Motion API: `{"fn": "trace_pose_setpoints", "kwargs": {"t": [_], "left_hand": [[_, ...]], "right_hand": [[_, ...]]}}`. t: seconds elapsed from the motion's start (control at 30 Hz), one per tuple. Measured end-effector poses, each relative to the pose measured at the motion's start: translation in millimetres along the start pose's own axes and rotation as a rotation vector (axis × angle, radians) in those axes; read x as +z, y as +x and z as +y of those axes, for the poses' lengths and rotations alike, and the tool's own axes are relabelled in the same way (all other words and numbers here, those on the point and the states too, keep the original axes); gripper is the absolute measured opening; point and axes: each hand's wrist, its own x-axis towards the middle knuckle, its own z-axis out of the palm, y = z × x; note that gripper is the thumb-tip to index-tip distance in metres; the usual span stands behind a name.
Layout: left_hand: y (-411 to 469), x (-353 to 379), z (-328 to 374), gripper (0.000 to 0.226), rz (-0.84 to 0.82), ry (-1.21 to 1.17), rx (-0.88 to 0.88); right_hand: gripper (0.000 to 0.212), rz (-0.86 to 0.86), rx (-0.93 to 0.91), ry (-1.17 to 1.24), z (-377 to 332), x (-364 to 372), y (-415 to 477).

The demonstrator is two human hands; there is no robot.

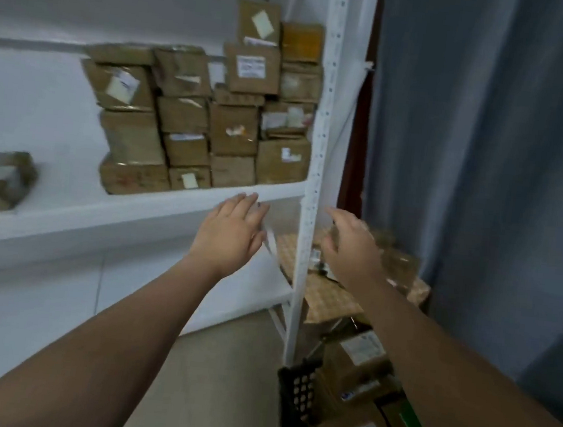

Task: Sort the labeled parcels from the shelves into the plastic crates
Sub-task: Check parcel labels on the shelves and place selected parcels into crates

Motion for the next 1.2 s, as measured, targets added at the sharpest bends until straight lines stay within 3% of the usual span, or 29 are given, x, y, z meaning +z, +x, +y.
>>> {"fn": "trace_pose_setpoints", "kwargs": {"t": [0.27,0.57,0.7,1.07,1.2], "left_hand": [[-31,-48,-149,0.041,0.066,0.095,-0.103],[1,-85,-244,0.053,0.156,0.153,-0.204],[44,-94,-280,0.058,0.192,0.189,-0.225],[165,-85,-338,0.062,0.257,0.345,-0.127],[174,-90,-348,0.048,0.275,0.374,-0.037]], "right_hand": [[0.049,-0.041,-0.178,0.125,-127,82,61],[0.048,-0.032,-0.327,0.197,-220,114,152],[0.049,0.009,-0.295,0.241,-237,112,211],[0.038,0.051,-0.173,0.727,-267,136,318],[0.033,0.064,-0.151,0.785,-271,141,332]]}}
